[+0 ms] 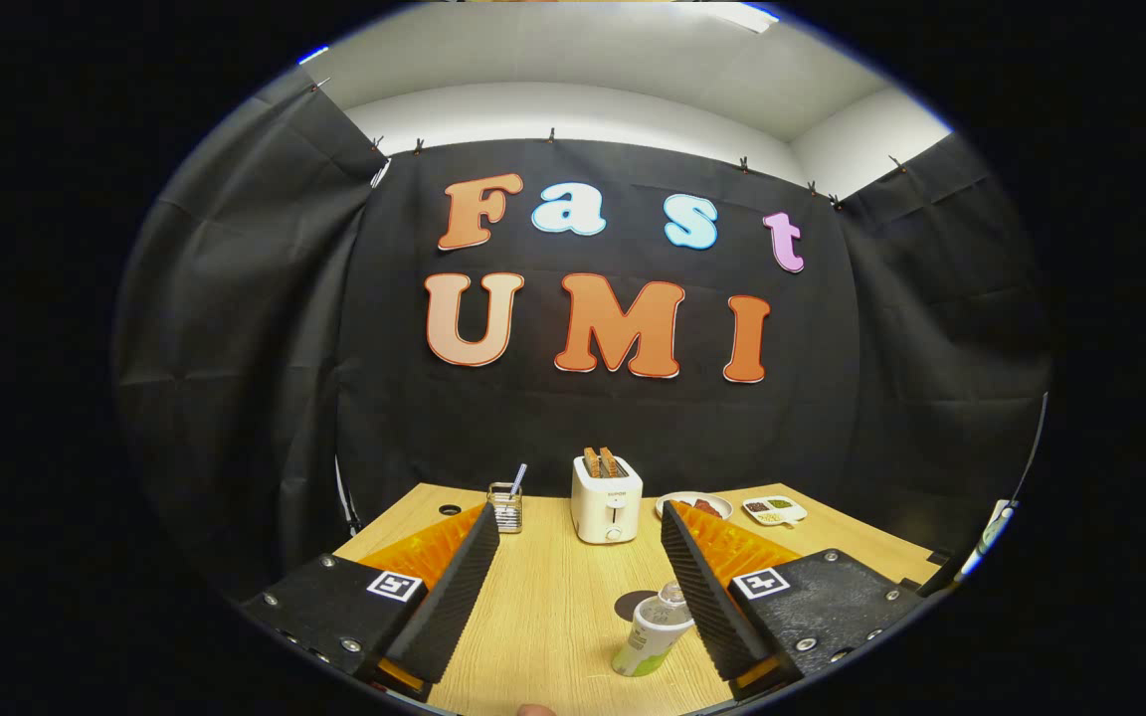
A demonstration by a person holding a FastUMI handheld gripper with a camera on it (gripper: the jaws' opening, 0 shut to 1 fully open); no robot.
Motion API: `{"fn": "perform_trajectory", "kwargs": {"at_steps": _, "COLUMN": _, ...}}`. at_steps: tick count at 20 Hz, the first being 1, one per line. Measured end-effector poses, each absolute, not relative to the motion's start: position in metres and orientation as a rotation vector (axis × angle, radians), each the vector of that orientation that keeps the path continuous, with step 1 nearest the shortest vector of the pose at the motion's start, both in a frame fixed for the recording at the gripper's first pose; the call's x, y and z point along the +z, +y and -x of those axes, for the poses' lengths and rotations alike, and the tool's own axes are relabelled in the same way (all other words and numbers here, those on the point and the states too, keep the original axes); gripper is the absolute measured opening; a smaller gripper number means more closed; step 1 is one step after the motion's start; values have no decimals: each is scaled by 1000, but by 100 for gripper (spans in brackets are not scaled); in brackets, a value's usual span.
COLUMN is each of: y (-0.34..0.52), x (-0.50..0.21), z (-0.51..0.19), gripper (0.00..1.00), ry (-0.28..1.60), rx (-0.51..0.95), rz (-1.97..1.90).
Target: Take the bottle from table, then pour the juice into the cup, finally place the bottle on the coaster
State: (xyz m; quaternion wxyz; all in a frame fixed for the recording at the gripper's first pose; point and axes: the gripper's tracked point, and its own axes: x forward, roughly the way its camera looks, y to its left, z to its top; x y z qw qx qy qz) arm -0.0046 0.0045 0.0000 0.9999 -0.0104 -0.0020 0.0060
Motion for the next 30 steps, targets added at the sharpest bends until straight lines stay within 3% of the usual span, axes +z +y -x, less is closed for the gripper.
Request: {"fn": "perform_trajectory", "kwargs": {"at_steps": 30, "y": -48, "x": -48, "z": -10, "gripper": 98, "ry": 95, "rx": -57, "rz": 9}}
